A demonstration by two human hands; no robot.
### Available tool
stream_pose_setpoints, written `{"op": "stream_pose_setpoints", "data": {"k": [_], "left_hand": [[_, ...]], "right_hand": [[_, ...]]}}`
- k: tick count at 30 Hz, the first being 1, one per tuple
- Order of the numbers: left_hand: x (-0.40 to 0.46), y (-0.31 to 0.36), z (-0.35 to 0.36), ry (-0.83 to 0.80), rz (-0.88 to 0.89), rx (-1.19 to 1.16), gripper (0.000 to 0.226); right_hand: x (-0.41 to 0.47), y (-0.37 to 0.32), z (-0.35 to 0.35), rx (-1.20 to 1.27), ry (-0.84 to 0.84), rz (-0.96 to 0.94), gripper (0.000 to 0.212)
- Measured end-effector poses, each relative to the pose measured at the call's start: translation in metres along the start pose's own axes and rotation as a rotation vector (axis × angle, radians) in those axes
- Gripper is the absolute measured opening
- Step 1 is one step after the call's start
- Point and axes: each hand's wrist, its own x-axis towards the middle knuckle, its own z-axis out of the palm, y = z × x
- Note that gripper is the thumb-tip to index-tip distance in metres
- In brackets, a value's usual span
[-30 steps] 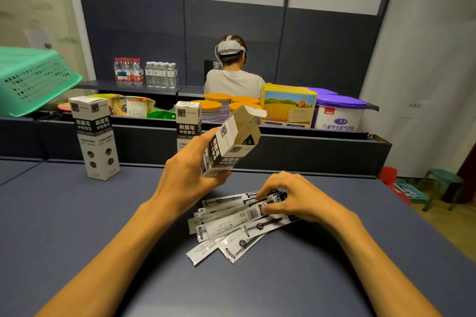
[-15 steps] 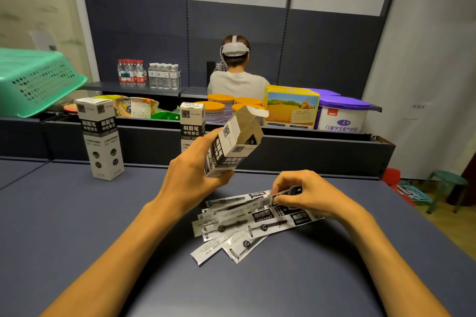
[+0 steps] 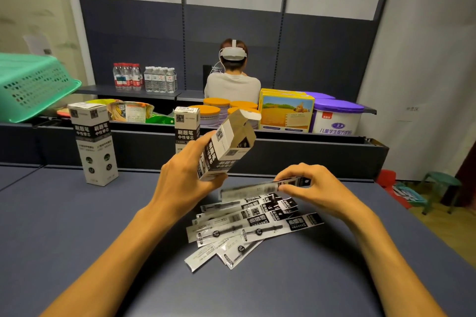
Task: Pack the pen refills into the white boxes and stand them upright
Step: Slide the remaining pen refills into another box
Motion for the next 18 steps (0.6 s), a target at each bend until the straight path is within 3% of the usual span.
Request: {"op": "stream_pose_setpoints", "data": {"k": [6, 9, 15, 18], "left_hand": [[0.002, -0.006, -0.002, 0.015, -0.001, 0.14, 0.09], [0.002, -0.008, -0.001, 0.01, 0.002, 0.207, 0.091], [0.001, -0.006, 0.0, 0.001, 0.034, 0.288, 0.091], [0.001, -0.005, 0.002, -0.001, 0.048, 0.329, 0.091]], "right_hand": [[-0.012, -0.005, -0.031, 0.193, 0.292, -0.121, 0.022], [-0.014, -0.007, -0.042, 0.171, 0.424, -0.18, 0.025], [-0.005, -0.017, -0.049, -0.473, 0.587, -0.4, 0.027], [0.001, -0.031, -0.045, -0.658, 0.591, -0.454, 0.024]]}}
